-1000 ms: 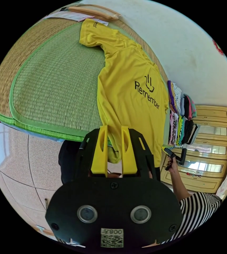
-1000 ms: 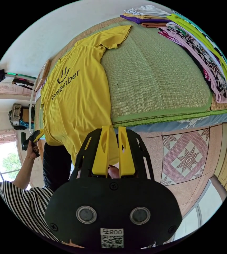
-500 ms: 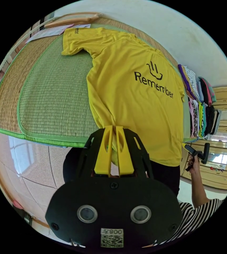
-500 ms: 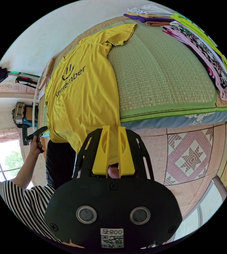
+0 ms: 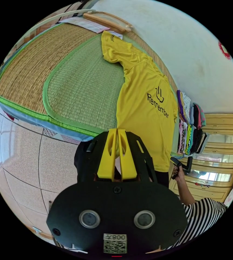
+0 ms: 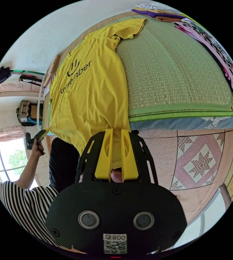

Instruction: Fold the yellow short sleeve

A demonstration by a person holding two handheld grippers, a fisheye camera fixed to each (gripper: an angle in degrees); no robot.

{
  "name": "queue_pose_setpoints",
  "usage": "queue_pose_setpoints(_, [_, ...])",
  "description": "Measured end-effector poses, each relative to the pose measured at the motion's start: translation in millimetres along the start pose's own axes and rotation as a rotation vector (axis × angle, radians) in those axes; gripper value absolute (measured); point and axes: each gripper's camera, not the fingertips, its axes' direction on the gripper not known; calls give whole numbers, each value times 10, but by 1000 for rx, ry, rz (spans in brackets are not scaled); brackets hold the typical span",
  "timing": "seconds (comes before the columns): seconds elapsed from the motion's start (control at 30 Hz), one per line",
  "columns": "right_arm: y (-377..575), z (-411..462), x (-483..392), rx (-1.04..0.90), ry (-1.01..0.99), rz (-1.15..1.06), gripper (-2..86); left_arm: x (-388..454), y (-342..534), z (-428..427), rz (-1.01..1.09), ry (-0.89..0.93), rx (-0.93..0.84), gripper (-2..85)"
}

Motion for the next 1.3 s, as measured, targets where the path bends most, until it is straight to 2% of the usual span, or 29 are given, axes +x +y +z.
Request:
queue_pose_setpoints(0.2, [-8,28,53,-5,-29,13,49,-66,-7,82,-8,41,-25,53])
queue_pose_setpoints(0.37, [-36,104,37,-45,-39,3,11,-42,-117,97,-2,-14,-65,14])
queue_pose_setpoints(0.67, [14,17,-18,-71,-84,-33,3,-62,-240,-151,3,-52,-39,5])
queue_pose_setpoints(0.93, [-167,-397,-35,29,-13,4,2,23,-338,-427,3,-23,49,14])
queue_pose_setpoints(1.13, [-935,-772,-214,155,65,-28,1,264,-921,-488,61,-46,66,18])
queue_pose_setpoints(1.3, [-2107,-928,-632,218,178,-95,1,605,-1640,-436,107,-115,80,11])
